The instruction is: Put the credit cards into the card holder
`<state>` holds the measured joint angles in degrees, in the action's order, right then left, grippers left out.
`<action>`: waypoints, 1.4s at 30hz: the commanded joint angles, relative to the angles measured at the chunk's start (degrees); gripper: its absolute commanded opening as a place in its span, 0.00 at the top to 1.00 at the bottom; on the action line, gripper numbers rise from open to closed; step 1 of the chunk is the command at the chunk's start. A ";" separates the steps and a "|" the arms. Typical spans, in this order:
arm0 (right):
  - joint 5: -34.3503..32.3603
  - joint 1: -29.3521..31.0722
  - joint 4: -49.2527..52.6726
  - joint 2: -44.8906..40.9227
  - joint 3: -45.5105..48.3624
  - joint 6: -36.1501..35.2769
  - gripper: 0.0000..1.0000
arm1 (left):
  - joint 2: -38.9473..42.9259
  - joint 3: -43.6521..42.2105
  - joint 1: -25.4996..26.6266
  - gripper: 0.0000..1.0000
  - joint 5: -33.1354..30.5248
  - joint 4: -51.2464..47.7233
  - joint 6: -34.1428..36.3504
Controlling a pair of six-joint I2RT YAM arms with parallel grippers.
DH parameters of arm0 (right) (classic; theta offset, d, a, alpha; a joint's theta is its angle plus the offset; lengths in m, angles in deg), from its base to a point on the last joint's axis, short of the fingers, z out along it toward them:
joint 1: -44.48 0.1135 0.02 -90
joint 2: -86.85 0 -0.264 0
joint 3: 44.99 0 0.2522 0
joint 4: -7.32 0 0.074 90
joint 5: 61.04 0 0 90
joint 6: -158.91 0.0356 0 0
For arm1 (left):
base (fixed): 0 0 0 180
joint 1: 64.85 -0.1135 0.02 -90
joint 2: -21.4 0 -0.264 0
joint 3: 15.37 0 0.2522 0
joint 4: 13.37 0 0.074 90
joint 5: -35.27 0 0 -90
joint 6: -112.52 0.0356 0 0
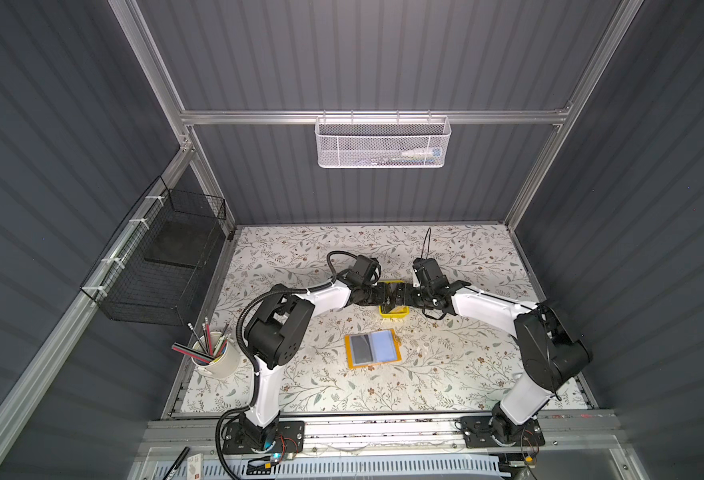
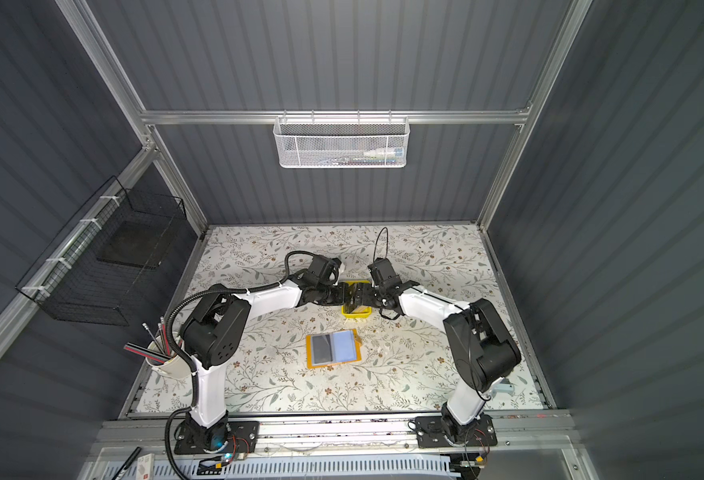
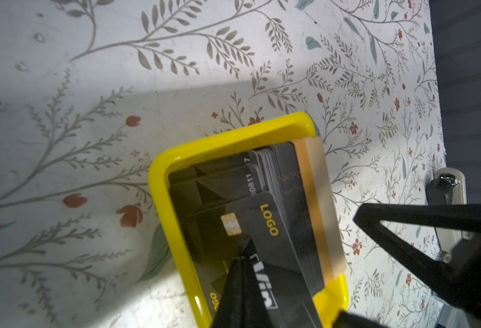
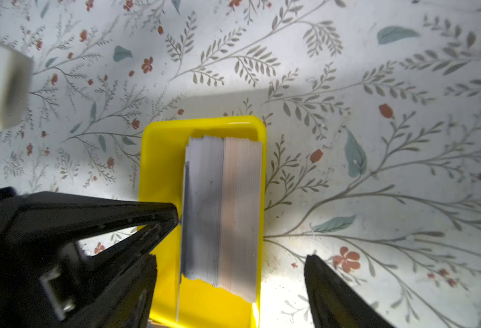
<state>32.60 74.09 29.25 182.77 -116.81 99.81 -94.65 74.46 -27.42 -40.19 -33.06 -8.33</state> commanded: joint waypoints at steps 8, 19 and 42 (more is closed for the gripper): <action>3.76 2.20 3.15 -5.30 1.55 5.51 0.56 | 0.36 -1.19 0.27 0.97 0.14 0.35 -1.18; 3.12 3.96 5.59 0.07 -2.56 6.57 0.73 | 0.74 -1.34 0.36 0.97 0.05 0.33 -1.16; 0.55 4.52 3.39 0.96 -1.21 7.86 0.93 | 2.51 -2.93 0.45 0.97 -0.70 0.75 -1.93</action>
<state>35.18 78.39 33.25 186.12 -119.45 107.13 -94.43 73.26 -27.38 -40.21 -30.77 -9.66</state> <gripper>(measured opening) 0.078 0.047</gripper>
